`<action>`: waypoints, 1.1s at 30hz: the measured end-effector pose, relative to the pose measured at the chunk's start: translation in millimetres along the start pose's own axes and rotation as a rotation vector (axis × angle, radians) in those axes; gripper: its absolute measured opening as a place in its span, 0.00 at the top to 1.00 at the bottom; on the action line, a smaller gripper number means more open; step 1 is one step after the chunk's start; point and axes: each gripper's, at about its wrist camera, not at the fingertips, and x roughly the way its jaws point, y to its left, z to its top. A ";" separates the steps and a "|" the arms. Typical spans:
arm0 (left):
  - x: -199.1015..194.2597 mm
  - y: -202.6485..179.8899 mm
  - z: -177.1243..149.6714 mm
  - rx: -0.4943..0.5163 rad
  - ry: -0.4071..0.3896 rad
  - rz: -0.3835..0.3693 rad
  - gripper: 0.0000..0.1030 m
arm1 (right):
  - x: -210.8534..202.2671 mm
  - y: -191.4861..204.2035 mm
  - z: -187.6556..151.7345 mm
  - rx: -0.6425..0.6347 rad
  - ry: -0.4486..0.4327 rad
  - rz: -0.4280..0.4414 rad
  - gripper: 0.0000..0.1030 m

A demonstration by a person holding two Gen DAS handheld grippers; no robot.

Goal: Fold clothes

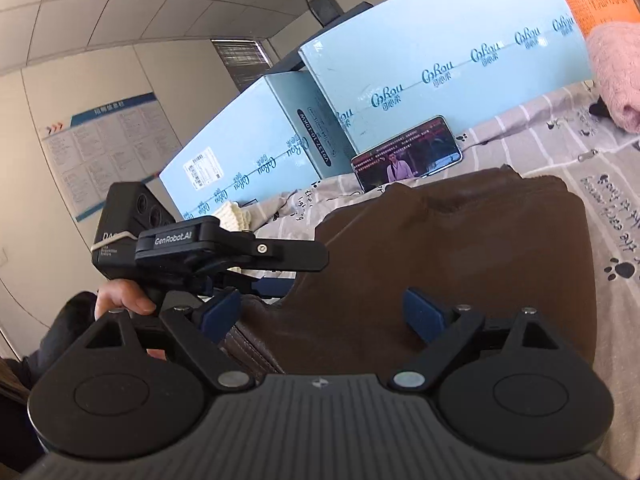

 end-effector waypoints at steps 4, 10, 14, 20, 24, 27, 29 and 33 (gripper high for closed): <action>3.0 -24.6 -9.7 0.220 -0.035 0.090 0.58 | -4.1 2.1 -2.7 -0.025 -0.016 0.050 0.06; -17.7 -39.4 -14.7 0.377 -0.172 0.094 0.79 | -12.8 -5.5 -2.7 0.027 -0.063 0.112 0.04; -18.9 -39.1 -18.3 0.449 -0.145 0.165 0.76 | -18.3 -8.8 -2.4 0.048 -0.093 0.165 0.04; -15.7 -38.4 -26.7 0.488 -0.207 0.308 0.23 | -15.3 -10.5 -2.0 0.065 -0.076 0.138 0.03; -7.3 -19.5 -11.1 0.387 -0.182 0.334 0.12 | -15.3 -12.5 -2.1 0.075 -0.075 0.136 0.02; 2.6 -3.9 -10.1 0.309 -0.117 0.327 0.07 | -15.0 -13.3 -2.3 0.080 -0.072 0.134 0.02; 6.0 -0.4 -11.7 0.291 -0.088 0.320 0.06 | -14.7 -14.0 -2.5 0.082 -0.070 0.135 0.02; 0.6 -3.8 -13.7 0.288 -0.106 0.319 0.05 | -12.9 -15.4 -2.3 0.087 -0.059 0.125 0.02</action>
